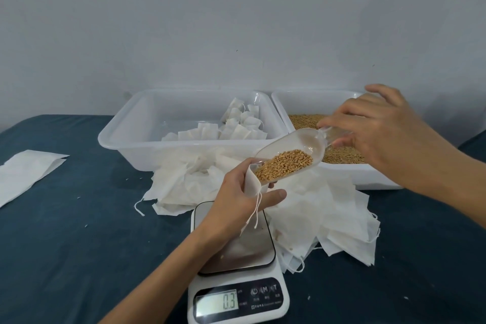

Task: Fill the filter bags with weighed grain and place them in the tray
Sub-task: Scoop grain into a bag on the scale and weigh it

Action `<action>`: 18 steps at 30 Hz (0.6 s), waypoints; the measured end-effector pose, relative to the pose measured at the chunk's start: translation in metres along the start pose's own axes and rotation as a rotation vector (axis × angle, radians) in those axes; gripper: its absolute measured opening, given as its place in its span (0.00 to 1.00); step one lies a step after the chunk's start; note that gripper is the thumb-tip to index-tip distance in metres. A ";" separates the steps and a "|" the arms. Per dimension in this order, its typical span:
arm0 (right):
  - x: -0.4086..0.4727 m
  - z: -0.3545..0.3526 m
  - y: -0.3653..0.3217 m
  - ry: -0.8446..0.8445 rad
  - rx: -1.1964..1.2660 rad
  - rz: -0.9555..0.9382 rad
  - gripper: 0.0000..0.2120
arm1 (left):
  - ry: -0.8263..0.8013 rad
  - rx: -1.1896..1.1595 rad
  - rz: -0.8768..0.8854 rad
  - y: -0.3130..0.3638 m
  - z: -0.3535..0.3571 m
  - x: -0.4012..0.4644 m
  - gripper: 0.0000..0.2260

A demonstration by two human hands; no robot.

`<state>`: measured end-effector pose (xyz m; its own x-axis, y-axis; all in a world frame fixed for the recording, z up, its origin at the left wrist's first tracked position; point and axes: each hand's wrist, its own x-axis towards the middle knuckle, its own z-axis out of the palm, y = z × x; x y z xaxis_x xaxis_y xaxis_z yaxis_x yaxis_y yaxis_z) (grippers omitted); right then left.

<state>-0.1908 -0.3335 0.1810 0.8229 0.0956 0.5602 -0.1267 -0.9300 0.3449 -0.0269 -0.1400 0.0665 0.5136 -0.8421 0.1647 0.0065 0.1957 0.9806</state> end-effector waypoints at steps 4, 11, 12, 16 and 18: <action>0.000 0.001 -0.001 -0.001 -0.009 -0.004 0.12 | -0.006 -0.032 -0.014 0.000 -0.001 -0.001 0.20; -0.001 0.004 -0.003 -0.011 -0.006 -0.005 0.14 | 0.044 0.010 -0.035 0.000 0.000 0.000 0.20; -0.001 0.004 -0.003 -0.010 -0.010 -0.006 0.14 | 0.050 0.015 -0.038 0.000 0.000 0.000 0.20; -0.001 0.004 -0.004 -0.008 -0.016 -0.003 0.14 | 0.085 0.027 -0.044 0.001 0.000 0.000 0.20; -0.001 0.003 -0.004 -0.013 -0.019 -0.001 0.14 | 0.079 0.049 -0.042 0.002 -0.001 0.000 0.20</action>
<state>-0.1891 -0.3314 0.1767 0.8300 0.0923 0.5501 -0.1358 -0.9231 0.3597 -0.0262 -0.1395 0.0684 0.5802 -0.8061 0.1164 -0.0113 0.1350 0.9908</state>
